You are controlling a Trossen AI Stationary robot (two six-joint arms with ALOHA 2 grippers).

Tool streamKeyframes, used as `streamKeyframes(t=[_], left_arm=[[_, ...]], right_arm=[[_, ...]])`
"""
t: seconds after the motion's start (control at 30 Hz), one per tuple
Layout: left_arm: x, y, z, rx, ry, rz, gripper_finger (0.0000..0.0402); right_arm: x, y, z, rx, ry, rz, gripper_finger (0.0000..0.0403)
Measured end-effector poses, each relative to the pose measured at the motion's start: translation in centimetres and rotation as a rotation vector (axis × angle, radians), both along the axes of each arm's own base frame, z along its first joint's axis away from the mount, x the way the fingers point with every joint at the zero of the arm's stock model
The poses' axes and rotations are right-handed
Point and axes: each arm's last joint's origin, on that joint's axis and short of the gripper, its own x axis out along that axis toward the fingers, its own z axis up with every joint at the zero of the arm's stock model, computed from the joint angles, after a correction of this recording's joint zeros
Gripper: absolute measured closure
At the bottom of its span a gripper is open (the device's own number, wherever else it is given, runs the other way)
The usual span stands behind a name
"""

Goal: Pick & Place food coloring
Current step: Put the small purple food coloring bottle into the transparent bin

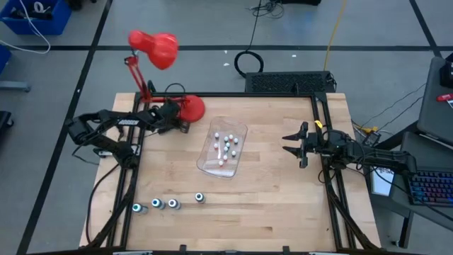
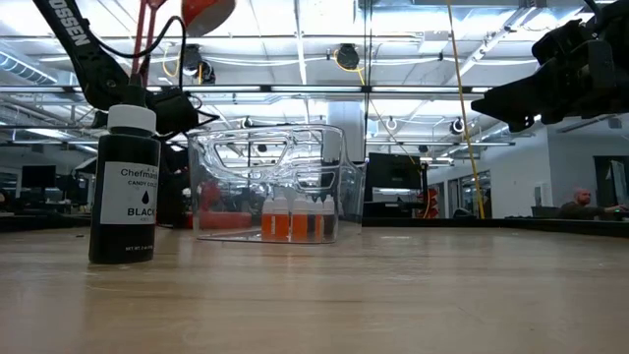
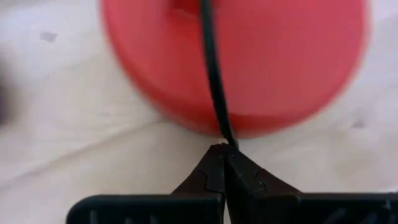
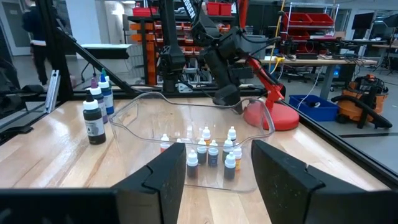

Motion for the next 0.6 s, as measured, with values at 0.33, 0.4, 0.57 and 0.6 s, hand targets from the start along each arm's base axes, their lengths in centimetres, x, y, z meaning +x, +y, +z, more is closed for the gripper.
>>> streamKeyframes(t=[0.33, 0.4, 0.57, 0.6], left_arm=[[0.8, -0.5, 0.2, 0.003, -0.048, -0.075, 0.0401], [0.7, -0.9, 0.2, 0.000, -0.016, -0.066, 0.0401], [0.4, -2.2, 1.6, 0.095, 0.047, 0.040, 0.0401], [0.4, -2.6, 2.0, 0.119, 0.048, 0.059, 0.0401]], right_arm=[[0.0, 0.0, 0.0, 0.000, -0.001, 0.000, 0.0231], [0.0, 0.0, 0.0, 0.000, -0.001, 0.000, 0.0230], [0.0, 0.0, 0.0, 0.000, -0.001, 0.000, 0.0228], [0.0, 0.0, 0.0, 0.000, -0.001, 0.000, 0.0228]])
